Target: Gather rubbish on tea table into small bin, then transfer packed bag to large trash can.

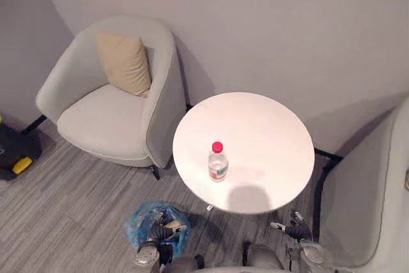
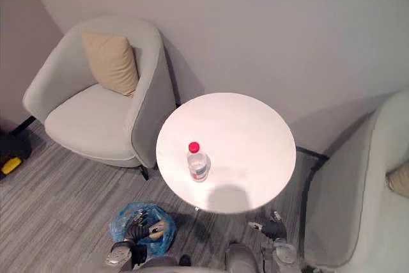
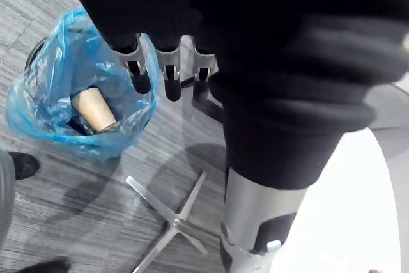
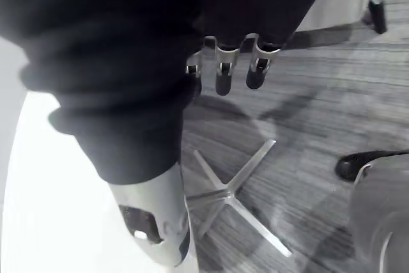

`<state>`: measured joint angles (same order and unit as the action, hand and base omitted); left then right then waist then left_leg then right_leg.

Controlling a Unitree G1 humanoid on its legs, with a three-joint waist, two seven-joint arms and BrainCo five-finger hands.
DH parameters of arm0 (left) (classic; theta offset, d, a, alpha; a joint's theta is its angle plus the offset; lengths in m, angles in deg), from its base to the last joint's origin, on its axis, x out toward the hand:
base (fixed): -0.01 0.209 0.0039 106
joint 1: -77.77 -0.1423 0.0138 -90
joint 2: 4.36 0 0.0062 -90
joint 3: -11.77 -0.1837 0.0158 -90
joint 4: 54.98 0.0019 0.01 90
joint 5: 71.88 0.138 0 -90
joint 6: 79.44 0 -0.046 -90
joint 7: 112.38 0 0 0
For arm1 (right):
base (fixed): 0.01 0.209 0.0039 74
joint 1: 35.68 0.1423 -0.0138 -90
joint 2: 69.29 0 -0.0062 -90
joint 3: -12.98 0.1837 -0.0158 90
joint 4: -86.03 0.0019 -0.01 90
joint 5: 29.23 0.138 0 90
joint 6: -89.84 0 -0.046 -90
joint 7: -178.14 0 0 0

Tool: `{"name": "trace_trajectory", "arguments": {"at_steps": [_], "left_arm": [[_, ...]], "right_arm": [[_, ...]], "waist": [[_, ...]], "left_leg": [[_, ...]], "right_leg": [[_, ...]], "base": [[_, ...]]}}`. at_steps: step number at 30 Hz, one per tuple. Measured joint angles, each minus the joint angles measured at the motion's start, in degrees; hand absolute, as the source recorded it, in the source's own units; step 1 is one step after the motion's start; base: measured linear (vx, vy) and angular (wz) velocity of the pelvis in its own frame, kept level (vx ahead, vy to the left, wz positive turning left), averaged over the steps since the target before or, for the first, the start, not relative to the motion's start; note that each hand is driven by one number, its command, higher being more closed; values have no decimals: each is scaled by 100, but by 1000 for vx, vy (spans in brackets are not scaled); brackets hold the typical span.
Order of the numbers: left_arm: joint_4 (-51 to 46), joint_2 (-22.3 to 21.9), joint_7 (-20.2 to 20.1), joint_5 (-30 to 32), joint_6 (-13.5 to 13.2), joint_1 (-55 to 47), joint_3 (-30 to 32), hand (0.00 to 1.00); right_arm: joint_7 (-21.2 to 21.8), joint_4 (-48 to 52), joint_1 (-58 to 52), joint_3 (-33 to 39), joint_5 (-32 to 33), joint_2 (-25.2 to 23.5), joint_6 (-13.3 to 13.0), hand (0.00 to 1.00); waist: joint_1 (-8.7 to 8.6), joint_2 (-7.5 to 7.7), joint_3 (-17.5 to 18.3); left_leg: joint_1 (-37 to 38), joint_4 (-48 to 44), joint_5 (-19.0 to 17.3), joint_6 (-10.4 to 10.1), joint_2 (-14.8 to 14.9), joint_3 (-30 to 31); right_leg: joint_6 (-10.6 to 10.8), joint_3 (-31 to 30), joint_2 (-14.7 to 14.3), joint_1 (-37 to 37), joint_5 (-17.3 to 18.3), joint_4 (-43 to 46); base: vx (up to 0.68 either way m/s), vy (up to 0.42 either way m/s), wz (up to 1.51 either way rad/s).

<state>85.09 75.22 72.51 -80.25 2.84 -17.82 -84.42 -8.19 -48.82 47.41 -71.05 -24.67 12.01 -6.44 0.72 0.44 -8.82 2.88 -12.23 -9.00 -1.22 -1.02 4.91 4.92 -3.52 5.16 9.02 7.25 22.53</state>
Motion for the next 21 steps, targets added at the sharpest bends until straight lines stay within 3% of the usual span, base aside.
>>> {"name": "trace_trajectory", "arguments": {"at_steps": [1, 2, 5, 15, 21], "left_arm": [[3, -43, 2, -1, -2, -38, 11, 0], [6, -111, 0, 0, -5, -104, 15, 0], [15, -148, 0, -1, -5, -147, 45, 0], [29, -93, -99, 1, -1, -230, 155, 0], [1, -35, -98, 5, 0, -240, 157, 0]], "right_arm": [[-2, 17, -2, 3, 1, 3, -2, 0], [-14, 73, 26, 20, 2, 58, -1, 0], [-21, 145, -22, 49, 2, 69, -10, 0], [-108, 1461, -567, 87, -135, -33, -50, 0], [-103, 2701, -861, 90, -473, -95, -239, 0]], "waist": [[6, -22, 36], [18, -144, 80], [6, -232, 130], [5, -209, 163], [-7, -188, 189]], "left_leg": [[-10, 13, -7, -12, 75, 8], [-14, 48, -52, -86, 222, 29], [0, 310, 30, -238, 432, 151], [120, 471, 84, -298, 494, 250], [212, 623, 150, -318, 494, 235]], "right_leg": [[-16, 39, -53, -20, -10, -82], [-98, 103, -195, -105, -62, -275], [-253, 255, -388, -200, -163, -598], [-277, 389, -397, -637, -406, -1109], [-261, 377, -396, -728, -502, -1286]], "base": [[170, -271, 37], [93, -184, 10], [47, -142, 13], [-20, -3, 7], [0, 0, 0]]}}
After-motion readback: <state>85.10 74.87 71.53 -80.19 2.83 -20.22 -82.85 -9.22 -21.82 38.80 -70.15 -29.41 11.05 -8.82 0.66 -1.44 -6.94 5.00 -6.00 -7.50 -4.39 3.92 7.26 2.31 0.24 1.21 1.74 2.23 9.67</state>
